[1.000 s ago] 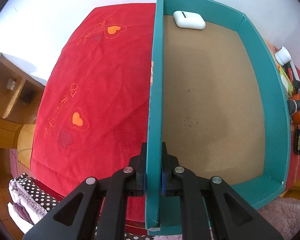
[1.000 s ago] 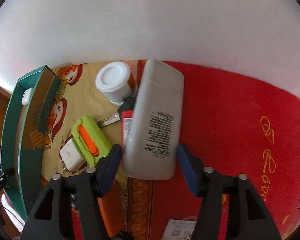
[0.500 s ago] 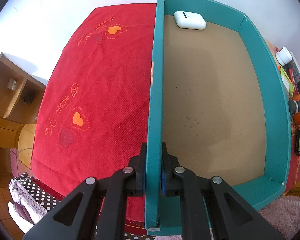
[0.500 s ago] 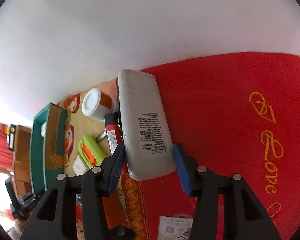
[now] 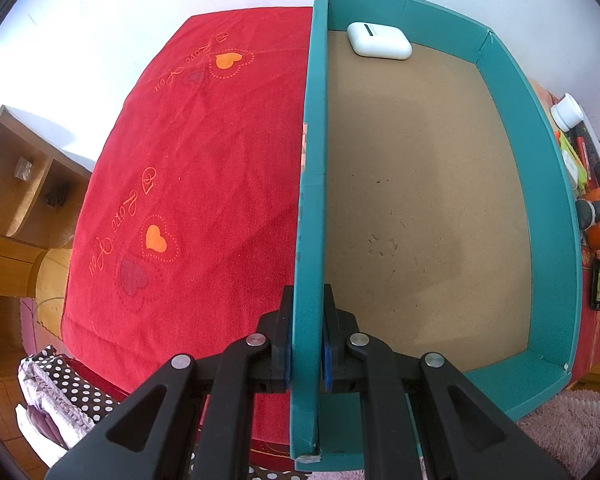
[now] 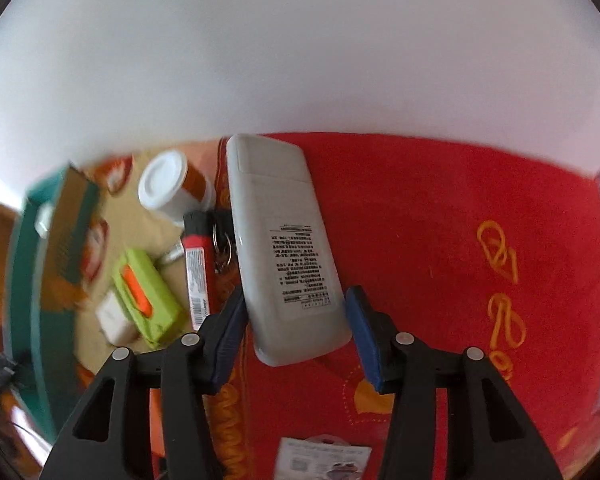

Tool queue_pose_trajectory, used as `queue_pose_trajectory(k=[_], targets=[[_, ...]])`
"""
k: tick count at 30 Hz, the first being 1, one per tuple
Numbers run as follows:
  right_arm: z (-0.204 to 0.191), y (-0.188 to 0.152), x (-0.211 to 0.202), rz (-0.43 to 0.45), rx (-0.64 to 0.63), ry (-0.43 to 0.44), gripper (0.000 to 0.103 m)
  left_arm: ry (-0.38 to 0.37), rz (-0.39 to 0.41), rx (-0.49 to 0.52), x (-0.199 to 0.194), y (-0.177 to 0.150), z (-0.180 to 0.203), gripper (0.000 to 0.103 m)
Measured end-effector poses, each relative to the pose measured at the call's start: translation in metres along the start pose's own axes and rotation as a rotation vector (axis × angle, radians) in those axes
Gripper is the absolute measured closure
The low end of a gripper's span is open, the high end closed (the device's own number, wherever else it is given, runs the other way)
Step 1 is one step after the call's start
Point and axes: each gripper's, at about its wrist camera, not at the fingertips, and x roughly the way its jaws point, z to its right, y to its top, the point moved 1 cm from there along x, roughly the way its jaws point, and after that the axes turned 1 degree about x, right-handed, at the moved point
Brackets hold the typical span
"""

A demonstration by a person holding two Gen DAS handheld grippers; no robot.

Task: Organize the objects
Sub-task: 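Move the right gripper to the white remote control and grasp it, then carry the remote into the teal box beside the earbud case and release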

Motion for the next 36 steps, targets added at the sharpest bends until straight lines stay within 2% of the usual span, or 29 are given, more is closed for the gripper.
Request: queue_pose_trajectory(k=[3, 7, 13, 17, 18, 20, 29, 32, 36], targets=[[-0.016, -0.002, 0.007, -0.014, -0.097, -0.080, 0.049, 0.000, 0.000, -0.001, 0.000, 0.000, 0.000, 0.094], [-0.033, 0.000, 0.017, -0.018, -0.153, -0.111, 0.046, -0.002, -0.001, 0.001, 0.000, 0.000, 0.000, 0.094], [-0.036, 0.019, 0.031, -0.025, -0.135, -0.080, 0.039, -0.001, -0.001, 0.004, 0.000, 0.000, 0.000, 0.094], [-0.034, 0.026, 0.036, -0.019, -0.143, -0.076, 0.037, 0.000, -0.001, 0.002, -0.001, 0.000, 0.000, 0.094], [-0.033, 0.026, 0.035, -0.018, -0.143, -0.074, 0.038, 0.000, -0.001, 0.001, -0.001, 0.000, 0.000, 0.094], [-0.033, 0.024, 0.034, -0.011, -0.144, -0.073, 0.048, 0.001, -0.001, -0.002, -0.001, 0.000, 0.000, 0.094], [0.015, 0.002, 0.014, 0.013, -0.010, 0.014, 0.048, 0.010, -0.012, -0.008, 0.000, 0.002, 0.001, 0.094], [0.021, -0.015, -0.002, 0.031, 0.008, 0.013, 0.048, 0.008, -0.019, 0.004, 0.001, 0.004, 0.001, 0.094], [0.011, -0.027, -0.029, 0.058, 0.007, 0.015, 0.048, 0.006, -0.030, 0.006, 0.002, 0.007, 0.001, 0.094]])
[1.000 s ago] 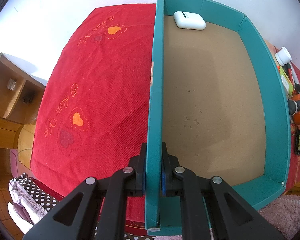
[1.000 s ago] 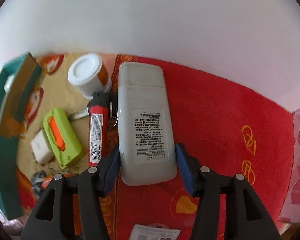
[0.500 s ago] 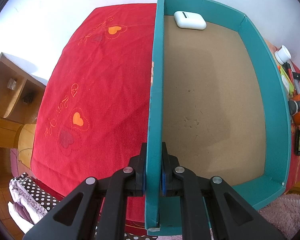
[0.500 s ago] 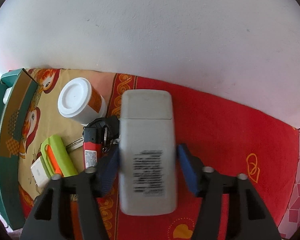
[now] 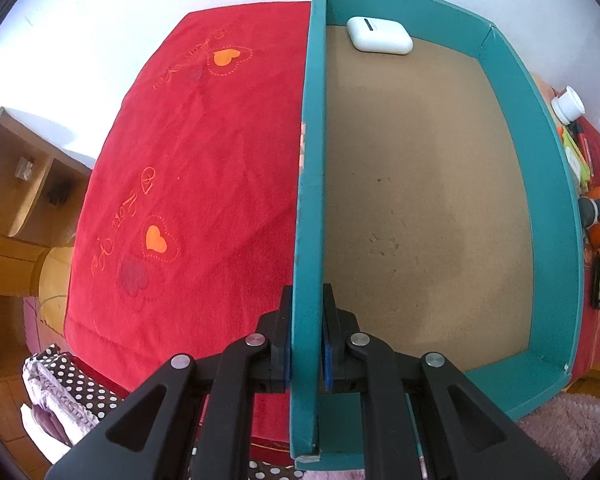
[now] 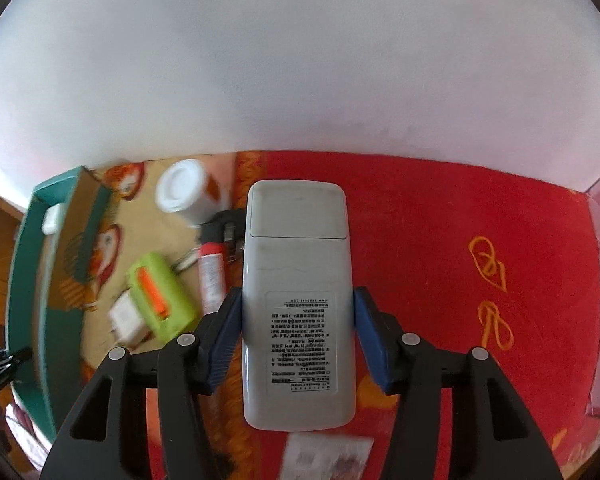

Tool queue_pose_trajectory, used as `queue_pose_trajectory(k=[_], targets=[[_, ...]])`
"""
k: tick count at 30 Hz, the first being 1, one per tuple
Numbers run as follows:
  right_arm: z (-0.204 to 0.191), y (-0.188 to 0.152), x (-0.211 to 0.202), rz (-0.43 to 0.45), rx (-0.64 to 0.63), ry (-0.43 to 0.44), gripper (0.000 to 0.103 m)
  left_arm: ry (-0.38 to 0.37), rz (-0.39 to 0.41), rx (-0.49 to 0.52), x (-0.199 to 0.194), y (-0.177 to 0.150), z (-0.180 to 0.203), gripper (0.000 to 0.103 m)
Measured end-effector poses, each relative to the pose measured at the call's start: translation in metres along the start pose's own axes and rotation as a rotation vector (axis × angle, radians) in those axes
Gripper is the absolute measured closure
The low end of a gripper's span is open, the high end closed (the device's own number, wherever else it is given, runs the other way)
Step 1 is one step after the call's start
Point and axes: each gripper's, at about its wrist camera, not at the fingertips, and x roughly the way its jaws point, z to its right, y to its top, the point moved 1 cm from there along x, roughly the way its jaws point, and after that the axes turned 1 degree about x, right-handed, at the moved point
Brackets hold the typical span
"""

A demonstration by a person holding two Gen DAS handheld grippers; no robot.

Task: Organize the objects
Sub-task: 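Carry the remote into the teal box beside the earbud case and release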

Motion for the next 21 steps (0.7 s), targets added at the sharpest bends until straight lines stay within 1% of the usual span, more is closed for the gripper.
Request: queue_pose_trajectory(k=[4, 7, 8, 9, 10, 14, 18, 21], targets=[[-0.022, -0.004, -0.037, 0.033, 0.018, 0.020, 0.048, -0.010, -0.024, -0.001, 0.001, 0.003, 0.000, 0.094], [-0.057, -0.003, -0.054, 0.045, -0.003, 0.060, 0.048, -0.015, -0.042, 0.025, 0.002, 0.005, 0.000, 0.094], [-0.075, -0.003, -0.058, 0.049, -0.016, 0.065, 0.048, -0.014, -0.045, 0.040, 0.002, 0.006, 0.001, 0.094], [-0.098, 0.005, -0.059, 0.048, -0.025, 0.072, 0.048, -0.014, -0.047, 0.055, 0.002, 0.007, 0.002, 0.094], [-0.109, 0.005, -0.060, 0.045, -0.030, 0.086, 0.048, -0.016, -0.049, 0.067, 0.002, 0.007, 0.003, 0.094], [-0.165, 0.010, -0.055, 0.021, -0.046, 0.182, 0.048, -0.034, -0.057, 0.092, 0.003, 0.009, 0.002, 0.094], [-0.215, 0.010, -0.040, -0.026, -0.099, 0.209, 0.048, -0.052, -0.053, 0.111, 0.004, 0.010, 0.002, 0.094], [-0.249, 0.009, -0.013, -0.105, -0.108, 0.213, 0.048, -0.058, -0.048, 0.124, 0.006, 0.010, 0.003, 0.094]])
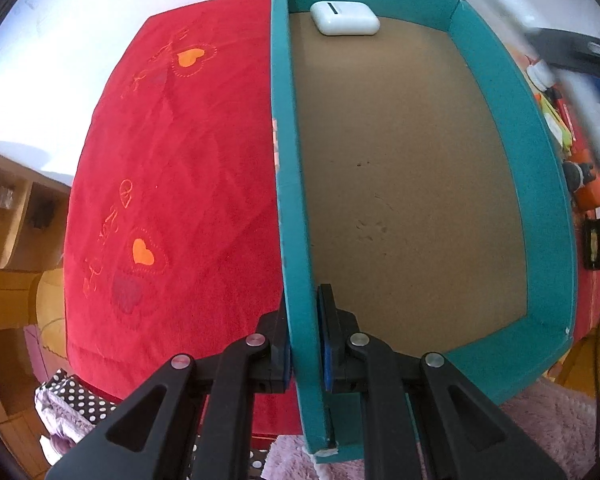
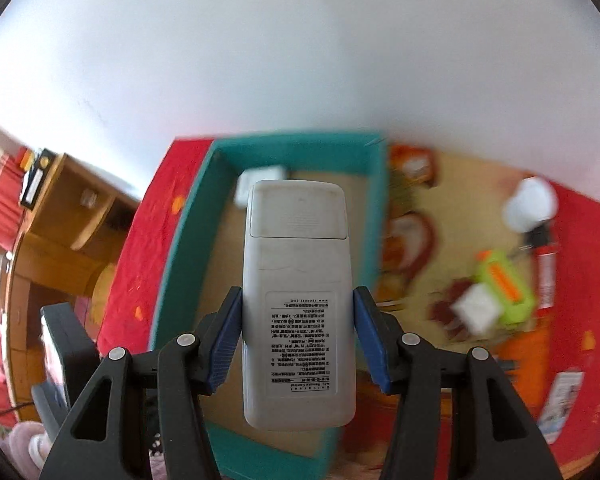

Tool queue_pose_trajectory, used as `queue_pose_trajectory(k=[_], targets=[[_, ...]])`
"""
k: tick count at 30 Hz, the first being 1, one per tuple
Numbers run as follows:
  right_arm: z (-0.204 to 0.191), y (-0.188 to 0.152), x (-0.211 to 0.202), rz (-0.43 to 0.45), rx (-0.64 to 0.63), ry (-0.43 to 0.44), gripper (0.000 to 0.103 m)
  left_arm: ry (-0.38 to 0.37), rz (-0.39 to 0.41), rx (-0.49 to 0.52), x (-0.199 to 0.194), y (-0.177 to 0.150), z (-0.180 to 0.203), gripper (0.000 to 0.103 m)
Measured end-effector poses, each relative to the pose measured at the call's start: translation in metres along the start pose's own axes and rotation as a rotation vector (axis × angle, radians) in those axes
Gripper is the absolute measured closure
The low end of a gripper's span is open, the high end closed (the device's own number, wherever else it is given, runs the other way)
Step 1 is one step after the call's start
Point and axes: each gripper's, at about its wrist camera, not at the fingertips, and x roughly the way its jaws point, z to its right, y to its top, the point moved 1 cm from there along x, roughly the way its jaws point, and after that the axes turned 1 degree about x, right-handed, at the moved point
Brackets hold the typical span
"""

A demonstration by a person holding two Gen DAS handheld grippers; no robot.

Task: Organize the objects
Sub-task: 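Carry the remote into the teal box beside the earbud case and release, then reach the right gripper to the orange monkey clock and grasp its body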

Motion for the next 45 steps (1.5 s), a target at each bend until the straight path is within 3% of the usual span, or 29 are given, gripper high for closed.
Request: queue_pose_trajectory(k=[5, 8, 16, 21, 26, 31, 35, 38, 45], targets=[[-0.025, 0.008, 0.055, -0.130, 0.061, -0.009, 0.048, -0.005, 0.017, 0.035, -0.001, -0.007, 0.002, 0.093], [-0.042, 0.012, 0.078, -0.132, 0.036, -0.059, 0.048, -0.001, 0.027, 0.044, -0.004, -0.011, 0.004, 0.093], [-0.062, 0.017, 0.108, -0.132, 0.054, -0.087, 0.048, -0.010, 0.053, 0.060, -0.009, -0.020, 0.007, 0.093], [-0.066, 0.019, 0.110, -0.137, 0.089, -0.033, 0.047, -0.005, 0.060, 0.066, -0.011, -0.026, 0.011, 0.093], [-0.063, 0.019, 0.090, -0.078, 0.109, -0.007, 0.046, -0.006, 0.068, 0.073, -0.016, -0.027, 0.013, 0.093], [-0.058, 0.012, 0.054, -0.023, 0.049, -0.019, 0.046, -0.021, 0.074, 0.061, -0.019, -0.028, 0.010, 0.093], [-0.032, -0.006, 0.012, 0.056, 0.022, -0.120, 0.046, -0.011, 0.077, 0.068, -0.021, -0.028, 0.009, 0.092], [-0.006, -0.020, -0.011, 0.096, 0.044, -0.150, 0.046, -0.025, 0.074, 0.047, -0.022, -0.027, 0.007, 0.092], [0.070, -0.064, -0.031, 0.060, -0.001, -0.335, 0.046, -0.014, 0.079, 0.043, -0.020, -0.027, 0.003, 0.093]])
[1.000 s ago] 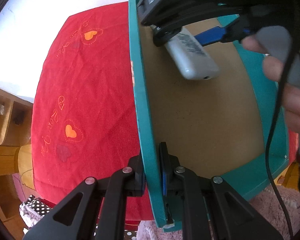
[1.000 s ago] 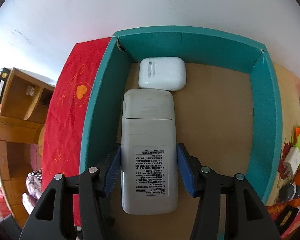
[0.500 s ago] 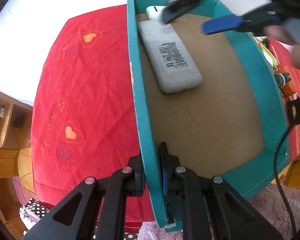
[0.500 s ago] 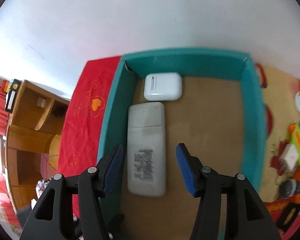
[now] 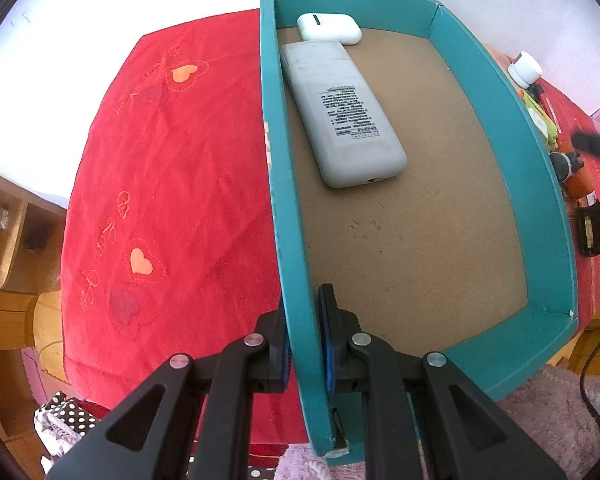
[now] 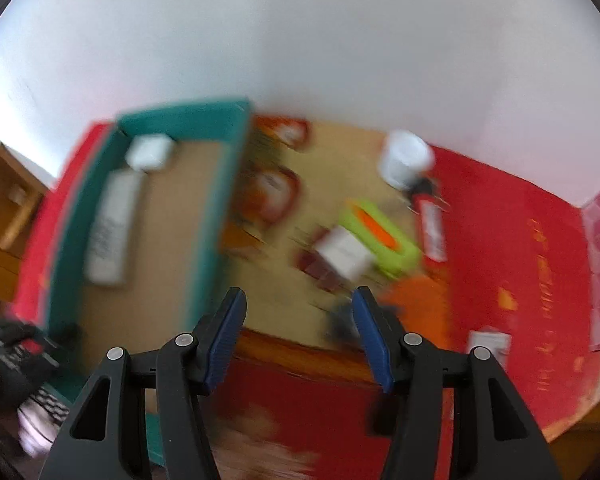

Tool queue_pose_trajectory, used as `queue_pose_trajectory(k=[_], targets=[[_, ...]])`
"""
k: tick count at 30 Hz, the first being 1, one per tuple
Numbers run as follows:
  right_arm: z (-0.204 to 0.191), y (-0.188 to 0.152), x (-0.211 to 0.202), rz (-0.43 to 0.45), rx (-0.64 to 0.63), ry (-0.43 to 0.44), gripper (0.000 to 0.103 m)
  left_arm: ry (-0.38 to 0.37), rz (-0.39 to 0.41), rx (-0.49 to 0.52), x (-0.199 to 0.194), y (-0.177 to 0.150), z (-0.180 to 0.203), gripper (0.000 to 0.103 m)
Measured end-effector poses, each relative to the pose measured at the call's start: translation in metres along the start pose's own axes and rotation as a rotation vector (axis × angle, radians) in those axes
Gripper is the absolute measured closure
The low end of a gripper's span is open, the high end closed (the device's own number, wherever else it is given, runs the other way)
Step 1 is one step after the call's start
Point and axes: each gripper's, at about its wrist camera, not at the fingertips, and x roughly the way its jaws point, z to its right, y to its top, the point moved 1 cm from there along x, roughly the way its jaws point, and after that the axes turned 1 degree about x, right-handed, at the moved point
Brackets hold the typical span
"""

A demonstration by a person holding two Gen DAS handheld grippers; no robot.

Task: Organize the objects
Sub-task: 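Reach the right gripper to the orange monkey clock and grasp its body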

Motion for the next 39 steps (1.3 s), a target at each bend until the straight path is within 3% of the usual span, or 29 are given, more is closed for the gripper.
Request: queue_pose_trajectory(k=[4, 7, 11, 16, 20, 27, 31, 39], targets=[[0.020, -0.018, 0.007, -0.006, -0.084, -0.069, 0.046, 0.006, 0.006, 0.002, 0.000, -0.002, 0.002, 0.093], [0.022, -0.024, 0.006, 0.032, -0.112, -0.095, 0.034, 0.003, 0.005, -0.005, 0.001, -0.002, 0.002, 0.093], [0.009, -0.028, 0.005, 0.084, -0.139, -0.064, 0.034, 0.008, -0.003, -0.009, 0.001, -0.001, 0.003, 0.093], [-0.013, -0.040, 0.019, 0.084, -0.380, -0.193, 0.034, 0.011, -0.001, -0.011, 0.001, 0.002, 0.004, 0.093], [-0.023, -0.054, 0.024, 0.125, -0.629, -0.358, 0.034, 0.016, 0.002, -0.003, 0.001, 0.001, 0.006, 0.093], [-0.029, -0.068, 0.037, 0.128, -0.860, -0.452, 0.035, 0.024, 0.001, -0.020, 0.001, 0.000, 0.008, 0.093], [-0.029, -0.071, 0.044, 0.102, -0.904, -0.413, 0.036, 0.040, 0.011, -0.005, 0.000, -0.002, 0.011, 0.092], [-0.038, -0.075, 0.052, 0.128, -1.048, -0.442, 0.039, 0.048, 0.019, -0.021, 0.001, -0.005, 0.013, 0.093]])
